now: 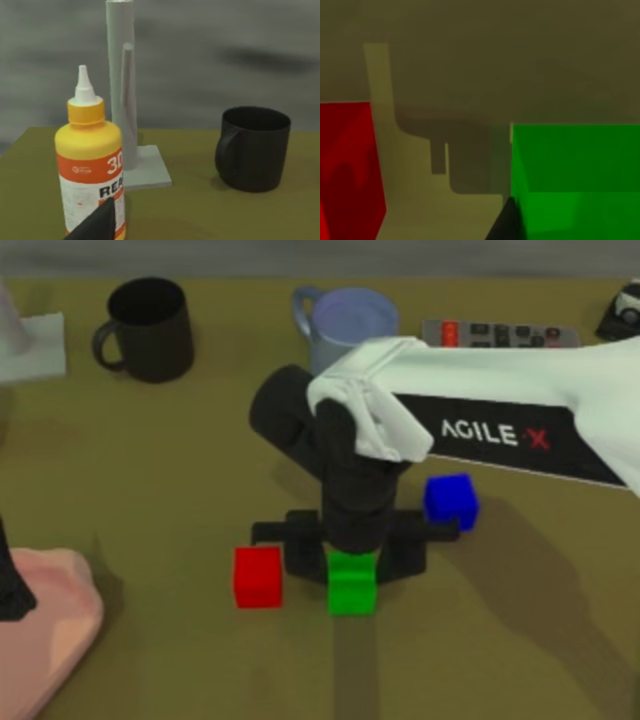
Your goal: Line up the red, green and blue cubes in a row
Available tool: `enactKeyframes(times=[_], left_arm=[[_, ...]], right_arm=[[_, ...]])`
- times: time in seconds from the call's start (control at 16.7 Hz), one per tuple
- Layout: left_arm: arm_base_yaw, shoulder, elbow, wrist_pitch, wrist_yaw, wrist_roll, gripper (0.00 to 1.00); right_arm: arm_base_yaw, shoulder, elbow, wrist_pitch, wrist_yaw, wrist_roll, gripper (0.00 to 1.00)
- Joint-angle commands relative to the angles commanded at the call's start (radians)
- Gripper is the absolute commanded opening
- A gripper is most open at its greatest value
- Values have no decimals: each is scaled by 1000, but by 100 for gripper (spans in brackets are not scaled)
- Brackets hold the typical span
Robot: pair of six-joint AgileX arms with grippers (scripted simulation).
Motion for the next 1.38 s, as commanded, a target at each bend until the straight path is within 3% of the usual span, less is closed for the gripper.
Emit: enactKeyframes(times=[0.24, 0.3, 0.9, 1.38], left_arm=[[0, 0, 0, 0, 0, 0, 100], [0, 0, 0, 0, 0, 0, 100], [0, 0, 0, 0, 0, 0, 100], [0, 0, 0, 0, 0, 0, 100]], right_arm=[[0, 0, 0, 0, 0, 0, 98], [0, 0, 0, 0, 0, 0, 100], [2, -3, 17, -17, 0, -1, 100], [7, -60, 187, -246, -1, -1, 100]])
